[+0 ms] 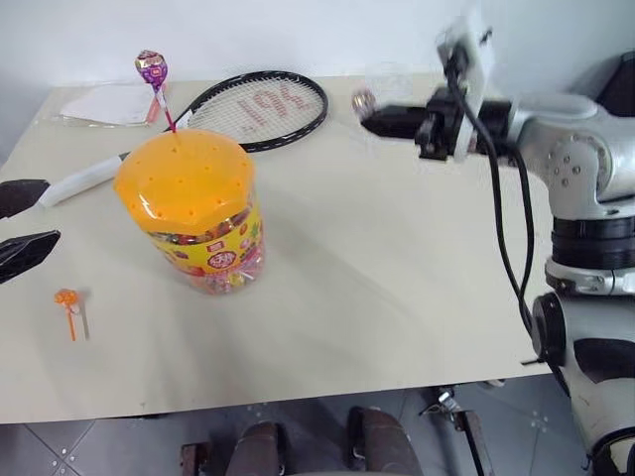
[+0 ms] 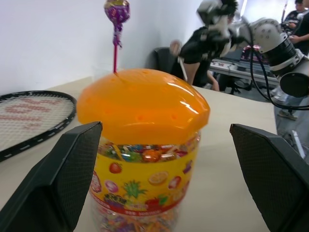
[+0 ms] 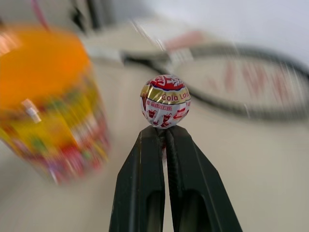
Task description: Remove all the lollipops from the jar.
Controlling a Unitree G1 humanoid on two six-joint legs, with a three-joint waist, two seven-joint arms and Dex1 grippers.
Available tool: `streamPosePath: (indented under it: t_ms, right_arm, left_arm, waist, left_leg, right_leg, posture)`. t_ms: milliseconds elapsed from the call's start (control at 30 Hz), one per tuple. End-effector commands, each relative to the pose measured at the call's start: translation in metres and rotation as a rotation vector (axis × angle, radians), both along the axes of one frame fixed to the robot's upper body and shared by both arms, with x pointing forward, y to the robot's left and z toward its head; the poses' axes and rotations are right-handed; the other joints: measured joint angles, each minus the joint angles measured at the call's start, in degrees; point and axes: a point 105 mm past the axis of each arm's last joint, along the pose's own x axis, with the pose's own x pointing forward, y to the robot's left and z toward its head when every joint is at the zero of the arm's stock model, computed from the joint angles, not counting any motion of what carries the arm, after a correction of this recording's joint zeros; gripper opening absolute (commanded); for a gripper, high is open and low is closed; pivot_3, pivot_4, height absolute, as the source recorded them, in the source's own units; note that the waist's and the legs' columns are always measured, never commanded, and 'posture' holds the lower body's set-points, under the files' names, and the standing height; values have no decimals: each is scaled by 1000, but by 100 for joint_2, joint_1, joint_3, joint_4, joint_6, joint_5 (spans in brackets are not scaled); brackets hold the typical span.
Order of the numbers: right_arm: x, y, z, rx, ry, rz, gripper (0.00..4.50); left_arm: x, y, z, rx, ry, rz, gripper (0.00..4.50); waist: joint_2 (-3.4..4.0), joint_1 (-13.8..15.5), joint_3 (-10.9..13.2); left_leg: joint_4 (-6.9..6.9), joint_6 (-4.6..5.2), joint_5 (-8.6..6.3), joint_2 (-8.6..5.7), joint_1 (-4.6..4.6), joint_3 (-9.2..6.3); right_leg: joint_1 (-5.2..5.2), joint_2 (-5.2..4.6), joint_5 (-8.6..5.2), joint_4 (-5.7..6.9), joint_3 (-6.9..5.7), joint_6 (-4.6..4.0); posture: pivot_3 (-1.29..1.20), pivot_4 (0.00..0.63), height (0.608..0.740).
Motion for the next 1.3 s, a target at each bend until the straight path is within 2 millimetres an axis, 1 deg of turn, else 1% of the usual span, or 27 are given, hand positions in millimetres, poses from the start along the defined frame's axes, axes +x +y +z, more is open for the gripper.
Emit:
streamPosePath:
  t_ms: [33,67,167,267,333,433,567,667,733,833,967,1033,1067,1167,1267,1300]
  right_arm:
    - [-5,-21,-32,-86,69,-93,14]
    - [-5,-28,-47,-103,113,-122,14]
    - [-6,-37,-70,-119,180,-170,14]
    - [0,-48,-103,-135,269,-253,14]
    - [2,-53,-117,-150,301,-292,14]
    - [6,-59,-131,-167,334,-337,14]
    - [8,-66,-142,-175,363,-370,14]
    - [9,-68,-144,-177,368,-377,812]
    - [7,-68,-141,-177,362,-367,1377]
    - [2,-63,-133,-163,341,-330,2375]
    - [-12,-60,-115,-164,303,-241,3708]
    - [-19,-59,-103,-178,272,-193,4468]
    - [-23,-59,-97,-184,250,-170,4468]
    - [-35,-55,-63,-189,155,-57,4468]
    - [-46,-43,-31,-174,64,66,4468]
    - [-48,-40,-24,-169,41,97,4468]
  left_arm:
    - [-12,4,9,25,-56,-1,4500]
    - [-14,4,8,27,-54,-4,4500]
    - [-17,5,5,41,-42,-11,4500]
    - [-21,11,-4,77,1,6,4500]
    - [-22,12,-5,74,3,14,4500]
    - [-25,11,-5,66,-3,21,4500]
    - [-27,10,-5,61,-6,34,4500]
    - [-28,9,-6,55,-9,39,4500]
    - [-28,8,-6,53,-10,42,4500]
    - [-28,7,-6,49,-13,45,4500]
    - [-27,7,-5,45,-17,44,4500]
    - [-26,7,-4,43,-19,43,4500]
    - [-25,7,-4,42,-20,43,4500]
    - [-23,6,-4,38,-25,45,4500]
    - [-21,6,-3,34,-30,44,4500]
    - [-20,6,-3,33,-31,44,4500]
  waist:
    - [0,12,0]
    - [0,20,0]
    - [3,17,2]
    - [5,9,3]
    - [4,19,3]
    - [5,29,3]
    - [5,90,2]
    - [2,135,1]
    - [2,145,1]
    - [2,149,1]
    - [3,153,2]
    - [3,146,2]
    - [4,146,2]
    - [5,146,3]
    - [7,122,4]
    - [8,117,4]
  left_leg:
    - [-2,0,0,-1,0,1]
    - [-2,0,0,-1,0,3]
    - [-4,0,0,0,0,10]
    - [-4,0,0,1,4,16]
    - [-4,0,0,2,5,16]
    - [-2,0,0,1,4,16]
    - [-1,0,0,1,4,16]
    - [5,0,0,3,6,15]
    - [13,0,0,4,5,13]
    - [18,0,0,5,5,11]
    - [16,1,-1,4,4,11]
    - [14,1,-1,4,4,12]
    - [13,1,-1,4,4,12]
    - [11,1,-1,5,4,12]
    - [9,1,-2,6,5,15]
    - [9,1,-2,8,5,15]
  right_leg:
    - [0,0,0,-3,1,0]
    - [0,0,0,-6,1,0]
    - [0,0,0,-13,3,0]
    - [-1,0,0,-12,8,0]
    - [-1,0,0,-12,7,0]
    - [-1,0,0,-13,9,0]
    - [-1,0,0,-13,9,0]
    - [4,0,0,-12,8,-1]
    - [8,0,3,-11,7,-4]
    - [10,0,4,-9,6,-6]
    - [9,0,4,-11,5,-7]
    - [9,0,4,-12,5,-7]
    - [8,0,4,-12,5,-7]
    - [7,0,4,-14,4,-7]
    - [6,1,4,-14,6,-7]
    - [6,2,4,-14,6,-7]
  posture:
    - [0,150,740]
    - [0,150,740]
    - [0,150,740]
    - [0,150,740]
    - [0,150,740]
    - [0,150,740]
    - [0,150,740]
    - [0,150,740]
    - [0,150,740]
    - [0,150,740]
    - [0,150,740]
    - [0,150,740]
    - [0,150,740]
    - [0,150,740]
    - [0,150,740]
    - [0,150,740]
